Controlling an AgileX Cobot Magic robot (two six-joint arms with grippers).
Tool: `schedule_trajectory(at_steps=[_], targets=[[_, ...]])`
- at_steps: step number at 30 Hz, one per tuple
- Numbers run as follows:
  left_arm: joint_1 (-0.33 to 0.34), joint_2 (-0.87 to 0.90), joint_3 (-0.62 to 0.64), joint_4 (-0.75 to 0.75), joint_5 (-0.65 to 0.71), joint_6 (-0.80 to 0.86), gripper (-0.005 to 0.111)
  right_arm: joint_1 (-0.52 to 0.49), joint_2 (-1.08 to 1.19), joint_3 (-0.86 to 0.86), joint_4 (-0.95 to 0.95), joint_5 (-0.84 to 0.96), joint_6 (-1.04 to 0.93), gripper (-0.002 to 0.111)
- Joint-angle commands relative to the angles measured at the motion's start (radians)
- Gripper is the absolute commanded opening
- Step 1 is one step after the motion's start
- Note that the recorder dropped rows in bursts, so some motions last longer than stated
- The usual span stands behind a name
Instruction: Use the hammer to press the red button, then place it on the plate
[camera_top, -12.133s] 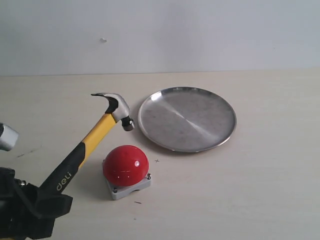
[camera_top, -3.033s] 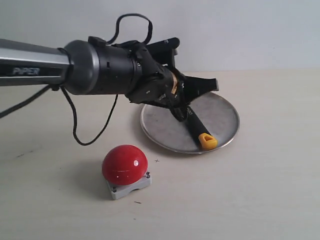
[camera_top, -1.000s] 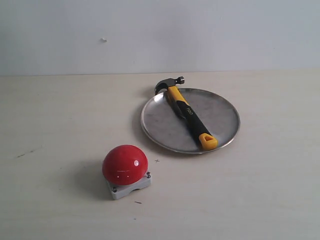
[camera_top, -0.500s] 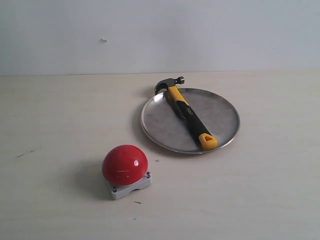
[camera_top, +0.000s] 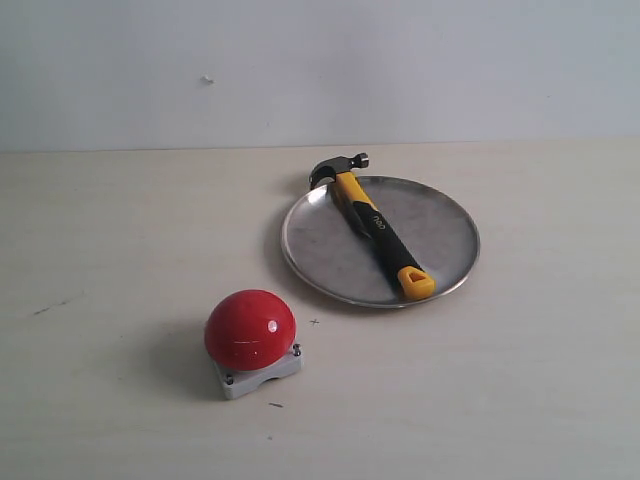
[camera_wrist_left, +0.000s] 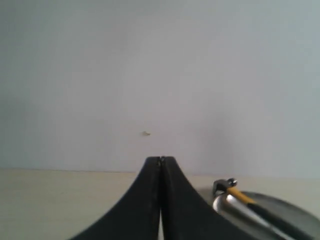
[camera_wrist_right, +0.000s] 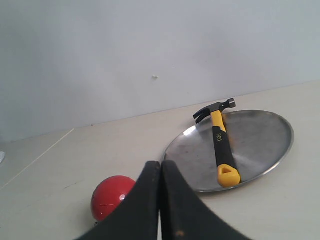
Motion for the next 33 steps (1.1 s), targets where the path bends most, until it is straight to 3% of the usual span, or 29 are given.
schedule_trajectory(at_steps=[1,6,21,33], targets=[[0.002,-0.006,0.000,-0.046,0.106,0.174,0.000,0.000,-0.004,0.004,-0.004,-0.009,-0.006,0.000],[0.021,-0.006,0.000,-0.040,0.188,0.172,0.000,0.000,-0.004,0.004,-0.004,-0.009,-0.006,0.000],[0.258,-0.006,0.000,-0.015,0.199,0.093,0.000,0.000,-0.004,0.004,-0.004,-0.009,-0.006,0.000],[0.268,-0.006,0.000,-0.013,0.211,0.093,0.000,0.000,-0.004,0.004,-0.004,-0.009,-0.006,0.000]])
